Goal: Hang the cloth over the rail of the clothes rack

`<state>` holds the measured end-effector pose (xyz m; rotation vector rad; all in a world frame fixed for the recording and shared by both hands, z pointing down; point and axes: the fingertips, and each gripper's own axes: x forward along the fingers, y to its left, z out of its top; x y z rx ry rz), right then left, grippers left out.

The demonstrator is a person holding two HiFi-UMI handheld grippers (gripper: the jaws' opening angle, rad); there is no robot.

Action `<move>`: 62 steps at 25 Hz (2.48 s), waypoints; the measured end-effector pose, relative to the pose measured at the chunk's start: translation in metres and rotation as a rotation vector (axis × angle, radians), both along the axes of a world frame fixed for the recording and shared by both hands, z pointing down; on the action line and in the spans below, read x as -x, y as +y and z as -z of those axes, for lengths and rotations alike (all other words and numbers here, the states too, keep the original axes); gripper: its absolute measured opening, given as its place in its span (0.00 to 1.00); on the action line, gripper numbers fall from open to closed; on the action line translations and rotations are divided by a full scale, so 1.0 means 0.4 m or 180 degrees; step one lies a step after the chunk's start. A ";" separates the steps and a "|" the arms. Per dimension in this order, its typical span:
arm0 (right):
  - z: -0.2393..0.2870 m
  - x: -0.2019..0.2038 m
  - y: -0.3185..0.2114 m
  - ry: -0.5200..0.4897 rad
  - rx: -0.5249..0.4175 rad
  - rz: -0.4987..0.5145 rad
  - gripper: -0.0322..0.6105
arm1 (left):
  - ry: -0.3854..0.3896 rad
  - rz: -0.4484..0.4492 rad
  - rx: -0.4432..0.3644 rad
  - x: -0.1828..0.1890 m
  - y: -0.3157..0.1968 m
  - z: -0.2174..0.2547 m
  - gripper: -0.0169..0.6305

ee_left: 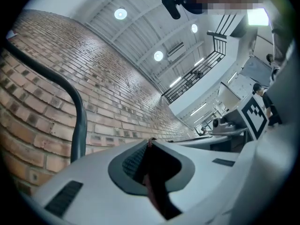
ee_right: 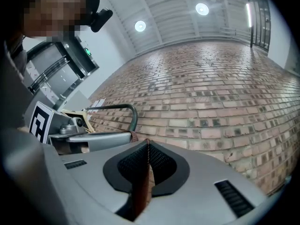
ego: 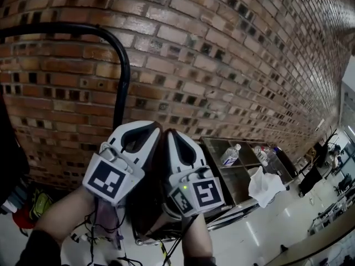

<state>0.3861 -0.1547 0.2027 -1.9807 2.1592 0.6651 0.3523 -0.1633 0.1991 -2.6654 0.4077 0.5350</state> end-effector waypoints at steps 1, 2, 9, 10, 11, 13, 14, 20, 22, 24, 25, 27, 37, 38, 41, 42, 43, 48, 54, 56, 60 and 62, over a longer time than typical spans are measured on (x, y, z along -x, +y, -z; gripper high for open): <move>0.016 -0.014 -0.006 0.0003 -0.0047 -0.0017 0.07 | 0.0035 -0.0012 -0.0041 -0.012 -0.008 0.022 0.05; 0.033 -0.028 -0.013 0.0012 -0.0090 -0.0038 0.07 | 0.0063 -0.0017 -0.0090 -0.025 -0.014 0.042 0.05; 0.181 -0.138 -0.045 0.0003 -0.0422 -0.0175 0.07 | 0.0320 -0.0118 -0.0392 -0.133 -0.024 0.192 0.05; 0.205 -0.151 -0.050 0.0013 -0.0463 -0.0191 0.06 | 0.0367 -0.0120 -0.0402 -0.147 -0.030 0.216 0.05; 0.228 -0.163 -0.055 0.0030 -0.0496 -0.0210 0.07 | 0.0400 -0.0115 -0.0416 -0.161 -0.036 0.239 0.05; 0.270 -0.183 -0.069 0.0076 -0.0548 -0.0254 0.07 | 0.0442 -0.0098 -0.0460 -0.185 -0.051 0.282 0.05; 0.289 -0.190 -0.077 0.0101 -0.0569 -0.0270 0.07 | 0.0455 -0.0090 -0.0483 -0.194 -0.059 0.302 0.05; 0.372 -0.209 -0.105 0.0132 -0.0652 -0.0271 0.06 | 0.0529 -0.0115 -0.0524 -0.221 -0.105 0.409 0.05; 0.381 -0.217 -0.113 0.0075 -0.0666 -0.0217 0.06 | 0.0520 -0.0061 -0.0603 -0.223 -0.117 0.428 0.05; 0.386 -0.225 -0.121 0.0026 -0.0669 -0.0149 0.07 | 0.0502 -0.0027 -0.0598 -0.231 -0.138 0.445 0.05; 0.388 -0.230 -0.124 0.0007 -0.0676 -0.0125 0.06 | 0.0475 0.0005 -0.0627 -0.238 -0.151 0.455 0.05; 0.397 -0.235 -0.131 -0.0034 -0.0717 -0.0077 0.06 | 0.0343 0.0123 -0.0848 -0.255 -0.176 0.478 0.05; 0.485 -0.162 -0.178 0.0003 -0.1096 0.0100 0.07 | 0.0536 0.0419 -0.1524 -0.162 -0.188 0.648 0.05; 0.494 -0.141 -0.187 0.0024 -0.1126 0.0122 0.07 | 0.0523 0.0469 -0.1570 -0.146 -0.191 0.661 0.05; 0.517 -0.072 -0.213 0.0067 -0.1167 0.0205 0.07 | 0.0488 0.0644 -0.1696 -0.079 -0.205 0.705 0.05; 0.527 -0.050 -0.222 0.0069 -0.1167 0.0233 0.07 | 0.0495 0.0737 -0.1776 -0.051 -0.208 0.722 0.05; 0.535 -0.030 -0.231 0.0061 -0.1158 0.0262 0.06 | 0.0512 0.0838 -0.1869 -0.021 -0.210 0.739 0.05; 0.563 0.065 -0.269 0.0103 -0.1107 0.0346 0.07 | 0.0461 0.1110 -0.2139 0.121 -0.238 0.804 0.05; 0.585 0.173 -0.284 0.0393 -0.1162 0.0251 0.07 | 0.0239 0.1358 -0.2135 0.277 -0.338 0.829 0.05; 0.584 0.200 -0.291 0.0494 -0.1160 0.0181 0.06 | 0.0171 0.1490 -0.2116 0.332 -0.379 0.836 0.05; 0.576 0.253 -0.314 0.0618 -0.1139 0.0138 0.07 | 0.0017 0.1754 -0.2111 0.456 -0.444 0.842 0.05; 0.565 0.284 -0.328 0.0778 -0.1108 0.0067 0.06 | -0.0046 0.1880 -0.2202 0.513 -0.470 0.835 0.05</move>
